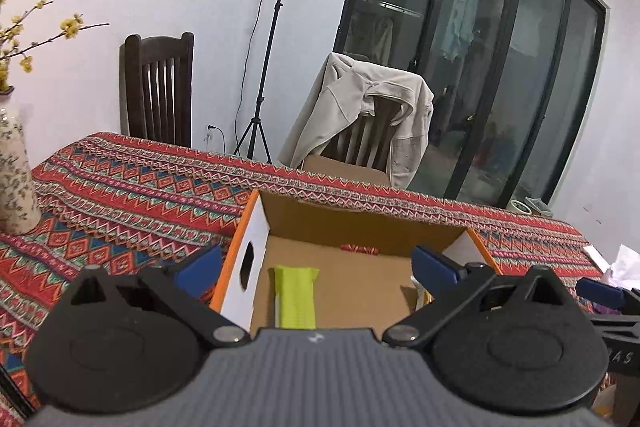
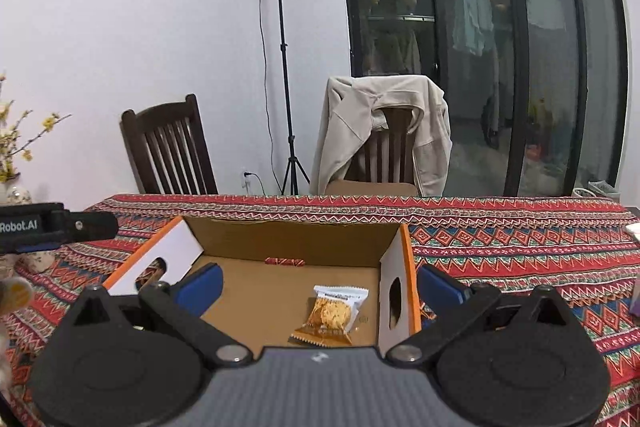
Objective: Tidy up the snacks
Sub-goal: 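Return both tools to the snack pile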
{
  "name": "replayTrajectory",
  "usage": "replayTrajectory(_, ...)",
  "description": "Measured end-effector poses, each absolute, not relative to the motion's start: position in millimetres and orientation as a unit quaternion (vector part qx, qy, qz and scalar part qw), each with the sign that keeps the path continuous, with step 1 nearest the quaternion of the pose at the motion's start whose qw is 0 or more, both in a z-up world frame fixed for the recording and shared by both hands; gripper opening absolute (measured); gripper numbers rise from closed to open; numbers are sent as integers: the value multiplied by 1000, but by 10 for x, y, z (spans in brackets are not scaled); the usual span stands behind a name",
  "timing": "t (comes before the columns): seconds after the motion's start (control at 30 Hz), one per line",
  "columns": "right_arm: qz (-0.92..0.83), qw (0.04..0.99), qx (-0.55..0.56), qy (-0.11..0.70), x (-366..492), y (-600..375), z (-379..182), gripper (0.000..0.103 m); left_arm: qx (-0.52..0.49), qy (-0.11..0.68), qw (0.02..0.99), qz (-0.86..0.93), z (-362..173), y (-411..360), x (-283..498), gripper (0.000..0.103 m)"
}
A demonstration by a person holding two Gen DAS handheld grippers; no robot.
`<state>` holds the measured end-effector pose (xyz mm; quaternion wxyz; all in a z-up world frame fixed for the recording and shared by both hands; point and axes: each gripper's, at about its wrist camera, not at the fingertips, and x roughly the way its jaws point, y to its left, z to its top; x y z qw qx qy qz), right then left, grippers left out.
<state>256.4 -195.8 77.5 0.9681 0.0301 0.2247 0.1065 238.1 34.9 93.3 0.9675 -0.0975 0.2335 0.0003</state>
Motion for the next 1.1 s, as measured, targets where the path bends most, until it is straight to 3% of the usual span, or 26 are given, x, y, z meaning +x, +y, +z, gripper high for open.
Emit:
replayTrajectory(0.67,123,952,55,276,1598,-2206,195,103,-82,261,962,-27,263,627,1382,103)
replayTrajectory(1.1,130,949,51,283,1442,-2180,-38,103,-53,236,970,-6,24,597,1292,103)
